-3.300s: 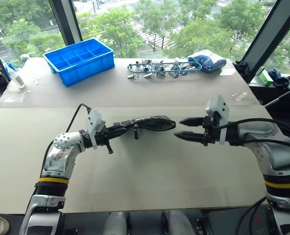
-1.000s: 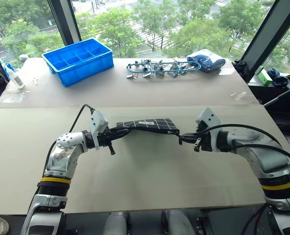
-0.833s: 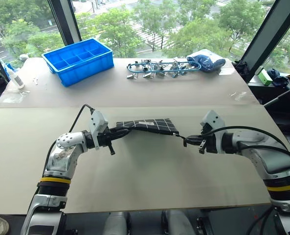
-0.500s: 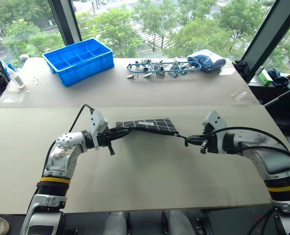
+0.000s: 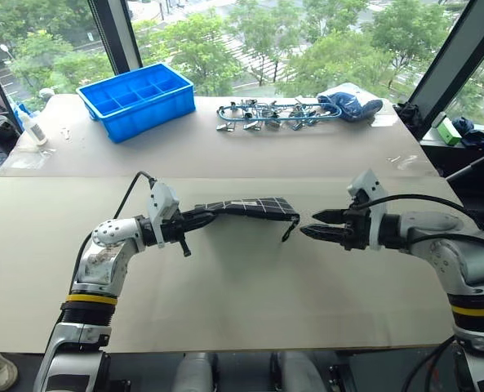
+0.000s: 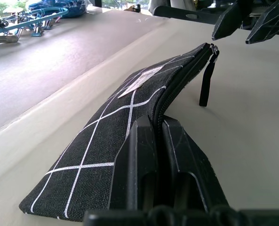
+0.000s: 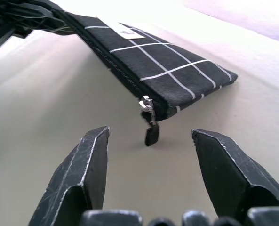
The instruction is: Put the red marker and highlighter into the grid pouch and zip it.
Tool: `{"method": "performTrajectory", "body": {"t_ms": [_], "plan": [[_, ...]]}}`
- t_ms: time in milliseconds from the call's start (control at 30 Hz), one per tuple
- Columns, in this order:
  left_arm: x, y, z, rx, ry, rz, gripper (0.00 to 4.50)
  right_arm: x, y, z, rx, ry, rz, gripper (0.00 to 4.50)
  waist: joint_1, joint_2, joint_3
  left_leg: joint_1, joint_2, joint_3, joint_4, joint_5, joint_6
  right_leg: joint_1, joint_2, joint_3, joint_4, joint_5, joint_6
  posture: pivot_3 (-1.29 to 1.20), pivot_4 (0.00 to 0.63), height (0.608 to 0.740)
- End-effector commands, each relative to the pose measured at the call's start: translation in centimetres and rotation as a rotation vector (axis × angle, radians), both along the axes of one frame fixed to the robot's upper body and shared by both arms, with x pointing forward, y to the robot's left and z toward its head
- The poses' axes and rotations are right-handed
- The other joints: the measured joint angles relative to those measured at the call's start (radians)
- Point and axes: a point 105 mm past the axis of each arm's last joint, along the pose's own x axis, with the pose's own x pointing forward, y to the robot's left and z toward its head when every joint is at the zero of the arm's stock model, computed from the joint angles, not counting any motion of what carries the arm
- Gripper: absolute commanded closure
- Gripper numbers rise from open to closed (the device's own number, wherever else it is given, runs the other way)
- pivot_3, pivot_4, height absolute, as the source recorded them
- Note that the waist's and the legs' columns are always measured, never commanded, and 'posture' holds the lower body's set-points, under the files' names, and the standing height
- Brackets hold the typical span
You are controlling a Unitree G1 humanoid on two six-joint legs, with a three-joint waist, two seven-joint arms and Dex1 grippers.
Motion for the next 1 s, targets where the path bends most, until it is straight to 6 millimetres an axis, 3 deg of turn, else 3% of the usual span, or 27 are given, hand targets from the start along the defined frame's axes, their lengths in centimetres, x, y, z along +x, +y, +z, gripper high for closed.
{"method": "performTrajectory", "body": {"t_ms": [33, 167, 367, 567, 600, 700, 833, 1000], "plan": [[-0.1, -0.3, 1.2, -0.018, -0.050, -0.020, 4.50, -0.8, -2.0, 2.5, -0.001, -0.099, -0.014, 1.44, 0.001, 0.000, 0.000, 0.000, 0.000, 0.000, 0.000, 0.000, 0.000, 0.000, 0.000, 0.000, 0.000, 0.000, 0.000, 0.00, 0.150, 0.740], [-0.5, -0.7, 0.0, 0.033, -0.047, -0.035, 4.50, -1.8, -3.6, 2.9, -0.057, -0.139, -0.028, 1.44, 0.000, 0.000, 0.000, 0.000, 0.000, 0.000, 0.000, 0.000, 0.000, 0.000, 0.000, 0.000, 0.000, 0.000, 0.000, 0.00, 0.150, 0.740], [-2.6, -0.5, -1.5, 0.087, 0.017, -0.148, 2.46, -2.6, -3.9, 2.5, -0.077, -0.131, -0.028, 1.32, -0.006, 0.000, 0.000, 0.002, 0.001, 0.000, 0.000, 0.000, 0.000, 0.001, 0.001, 0.001, 0.000, 0.000, 0.000, 0.00, 0.150, 0.740], [-3.5, 0.2, 1.8, -0.084, 0.063, -0.154, 0.27, -2.5, -4.1, 2.3, -0.080, -0.126, -0.039, 1.32, -0.001, 0.000, 0.000, 0.001, 0.001, -0.005, 0.000, 0.000, 0.000, 0.001, 0.000, 0.002, 0.000, 0.000, 0.000, 0.00, 0.150, 0.740], [-3.8, 0.5, 2.2, -0.105, 0.085, -0.154, 0.06, -2.5, -4.1, 2.3, -0.079, -0.126, -0.039, 1.32, 0.000, 0.000, 0.000, 0.001, 0.000, -0.006, 0.000, 0.000, 0.000, 0.001, 0.000, 0.001, 0.000, 0.000, 0.000, 0.00, 0.150, 0.740], [-4.0, 2.3, 2.6, -0.126, 0.117, -0.070, 0.06, -2.3, -4.3, 2.3, -0.081, -0.129, -0.039, 1.32, -0.003, 0.000, 0.000, 0.001, 0.000, -0.007, 0.000, 0.000, 0.001, 0.001, 0.000, 0.001, 0.000, 0.000, 0.000, 0.00, 0.150, 0.740], [-3.7, 7.4, 2.2, -0.168, 0.287, 0.219, 0.06, -1.7, -5.6, 2.8, -0.079, -0.173, -0.067, 1.32, -0.010, 0.000, 0.000, 0.002, 0.001, -0.008, 0.000, 0.000, 0.001, 0.001, 0.001, 0.002, 0.001, 0.000, 0.000, 0.00, 0.150, 0.740], [-6.0, 12.6, 3.7, -0.312, 0.295, 0.384, 0.06, -0.9, -6.9, 3.1, -0.057, -0.198, -0.110, 1.32, -0.014, 0.000, 0.000, 0.002, 0.001, -0.008, 0.000, 0.000, 0.000, 0.001, 0.001, 0.001, 0.001, 0.000, 0.000, 0.00, 0.150, 0.740]]}}
